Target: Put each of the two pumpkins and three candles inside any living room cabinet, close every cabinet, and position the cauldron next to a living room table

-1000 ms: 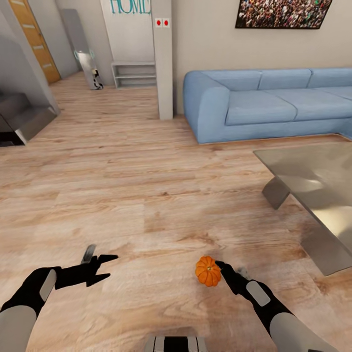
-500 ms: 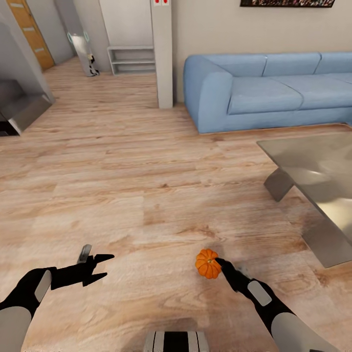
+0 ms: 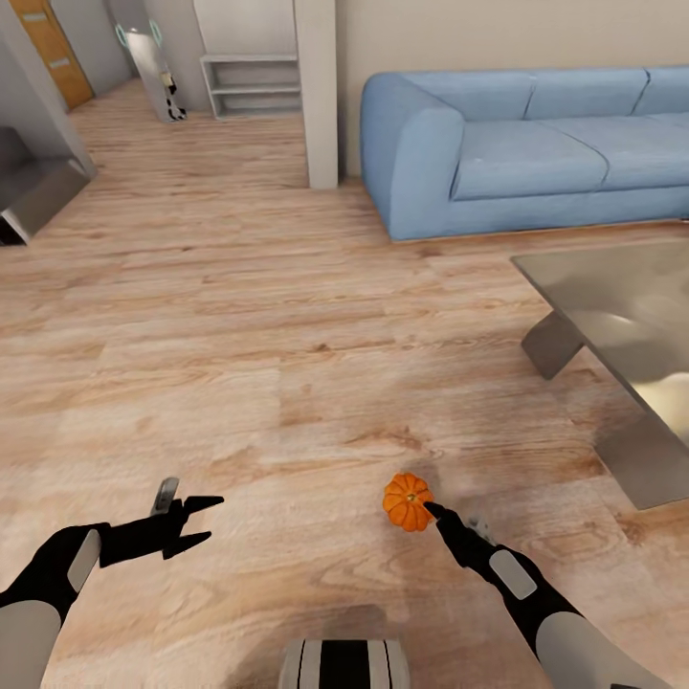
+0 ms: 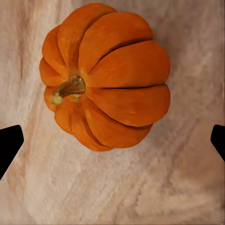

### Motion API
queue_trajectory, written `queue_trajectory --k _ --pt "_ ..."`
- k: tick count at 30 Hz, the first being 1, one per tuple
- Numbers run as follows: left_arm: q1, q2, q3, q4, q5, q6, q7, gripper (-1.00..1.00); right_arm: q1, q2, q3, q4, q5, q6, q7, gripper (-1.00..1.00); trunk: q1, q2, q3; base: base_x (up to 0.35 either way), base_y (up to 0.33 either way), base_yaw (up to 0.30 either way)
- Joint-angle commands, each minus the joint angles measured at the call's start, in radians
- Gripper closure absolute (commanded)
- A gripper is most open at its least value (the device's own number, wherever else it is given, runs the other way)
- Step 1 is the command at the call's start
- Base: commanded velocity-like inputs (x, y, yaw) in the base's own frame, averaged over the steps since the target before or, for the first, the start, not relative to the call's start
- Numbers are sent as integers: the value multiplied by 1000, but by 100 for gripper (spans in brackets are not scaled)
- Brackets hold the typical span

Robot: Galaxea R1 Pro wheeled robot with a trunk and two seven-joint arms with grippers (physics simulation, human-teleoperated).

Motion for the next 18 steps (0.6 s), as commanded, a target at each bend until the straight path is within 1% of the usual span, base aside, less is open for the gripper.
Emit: queue_trajectory --k 1,3,5,15,18 --pt "0 0 0 0 0 0 -8 -100 0 0 0 0 0 0 0 -100 0 0 -4 0 0 0" --pt "0 1 1 0 -3 0 -32 -100 0 1 0 0 0 -1 0 -100 1 -1 -12 0 0 0" --pt "0 1 1 0 -4 -1 -43 -100 0 0 0 0 0 -2 0 -100 2 -1 -19 0 0 0" --pt "2 2 0 0 -5 -1 -51 -100 0 0 0 0 -4 -3 4 -100 7 -4 -58 0 0 0" --pt "2 2 0 0 -5 -1 -51 -100 0 0 0 0 -3 -3 16 -100 7 -4 -58 0 0 0"
